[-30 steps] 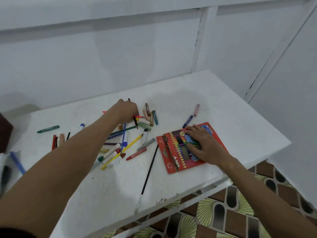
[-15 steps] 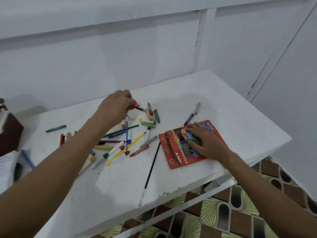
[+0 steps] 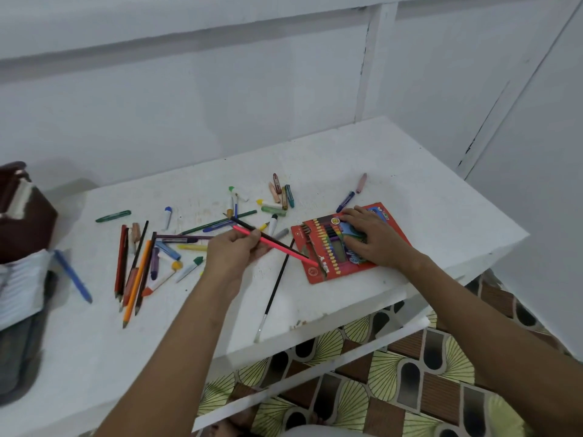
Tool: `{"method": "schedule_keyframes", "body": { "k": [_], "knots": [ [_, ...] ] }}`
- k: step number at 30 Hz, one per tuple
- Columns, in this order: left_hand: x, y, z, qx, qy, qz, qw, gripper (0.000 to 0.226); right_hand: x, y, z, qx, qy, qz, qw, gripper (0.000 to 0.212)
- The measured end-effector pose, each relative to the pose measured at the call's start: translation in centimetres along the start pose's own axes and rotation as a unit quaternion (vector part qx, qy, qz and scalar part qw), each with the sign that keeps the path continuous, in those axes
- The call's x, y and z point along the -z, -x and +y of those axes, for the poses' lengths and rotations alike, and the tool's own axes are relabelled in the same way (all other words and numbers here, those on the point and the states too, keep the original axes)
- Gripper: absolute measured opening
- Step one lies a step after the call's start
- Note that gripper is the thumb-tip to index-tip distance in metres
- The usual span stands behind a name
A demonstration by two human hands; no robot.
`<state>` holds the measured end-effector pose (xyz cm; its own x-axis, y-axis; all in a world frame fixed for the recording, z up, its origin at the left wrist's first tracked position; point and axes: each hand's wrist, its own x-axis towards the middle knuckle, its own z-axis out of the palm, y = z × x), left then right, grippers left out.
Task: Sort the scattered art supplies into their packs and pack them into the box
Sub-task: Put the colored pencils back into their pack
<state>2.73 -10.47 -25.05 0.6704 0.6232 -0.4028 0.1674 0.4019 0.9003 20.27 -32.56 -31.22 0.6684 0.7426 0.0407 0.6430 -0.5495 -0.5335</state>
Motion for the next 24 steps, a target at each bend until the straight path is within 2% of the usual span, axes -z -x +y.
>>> {"method": "schedule_keyframes", "body": {
  "k": [6, 11, 19, 24],
  "knots": [
    [1.3, -0.9, -1.7, 0.069, 0.087, 0.001, 0.994, 0.011, 0.6, 0.2, -0.6, -0.007, -0.051, 0.012, 0.999, 0.048],
    [-0.1, -0.4, -2.5, 0.072, 0.076, -0.005, 0.995, 0.009, 0.8, 0.3, -1.0, -0.001, -0.056, 0.020, 0.998, 0.043],
    [-2.8, 0.2, -3.4, 0.075, 0.121, 0.002, 0.990, 0.011, 0.6, 0.2, -0.6, -0.007, -0.043, 0.013, 0.999, 0.049],
    [-0.9, -0.6, -2.7, 0.106, 0.079, 0.033, 0.991, 0.010, 0.4, 0.2, -0.6, -0.004, -0.033, 0.012, 0.999, 0.051]
  ]
}}
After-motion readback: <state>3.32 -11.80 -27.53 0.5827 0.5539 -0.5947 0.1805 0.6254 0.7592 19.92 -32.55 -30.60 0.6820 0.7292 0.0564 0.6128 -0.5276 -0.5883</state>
